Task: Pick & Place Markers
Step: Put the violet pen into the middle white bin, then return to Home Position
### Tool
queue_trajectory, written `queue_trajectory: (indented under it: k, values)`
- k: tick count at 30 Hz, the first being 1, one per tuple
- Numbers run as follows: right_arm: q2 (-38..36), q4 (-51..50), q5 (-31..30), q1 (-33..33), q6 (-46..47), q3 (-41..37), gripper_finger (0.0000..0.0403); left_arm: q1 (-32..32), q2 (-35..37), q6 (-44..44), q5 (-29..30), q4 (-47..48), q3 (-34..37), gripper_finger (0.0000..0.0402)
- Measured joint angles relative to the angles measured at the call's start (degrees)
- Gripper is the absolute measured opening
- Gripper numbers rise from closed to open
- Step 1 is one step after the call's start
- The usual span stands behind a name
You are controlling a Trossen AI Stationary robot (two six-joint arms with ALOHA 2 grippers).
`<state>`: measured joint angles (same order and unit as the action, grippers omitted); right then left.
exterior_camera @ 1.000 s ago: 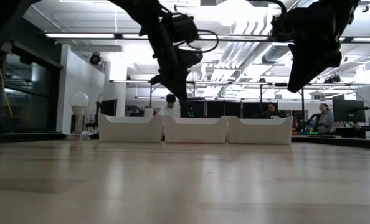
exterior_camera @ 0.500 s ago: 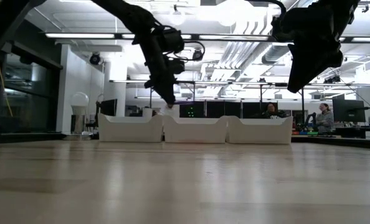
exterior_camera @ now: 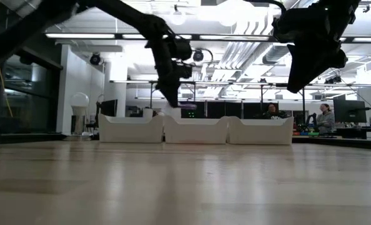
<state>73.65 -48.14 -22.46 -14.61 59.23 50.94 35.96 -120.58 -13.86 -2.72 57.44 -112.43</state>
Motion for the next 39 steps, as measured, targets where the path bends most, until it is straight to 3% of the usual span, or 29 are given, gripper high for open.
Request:
queue_trajectory:
  k: [6,10,21,39]
  values:
    - [0.0,0.0,0.5,0.0,0.5,0.0,0.0055,0.0,-9.4,-5.9,1.4,13.6,-16.1,0.0025]
    - [0.0,0.0,0.3,0.0,1.4,0.0,0.0055,-0.3,-12.6,-7.5,2.2,16.9,-21.0,0.0025]
    - [0.0,0.0,0.6,0.0,2.2,0.0,0.0055,-1.9,-13.4,-7.3,3.8,14.8,-21.4,0.0029]
    - [0.0,0.0,0.8,0.0,2.3,0.0,0.0055,-2.3,-13.4,-4.9,7.7,14.7,-21.3,0.0091]
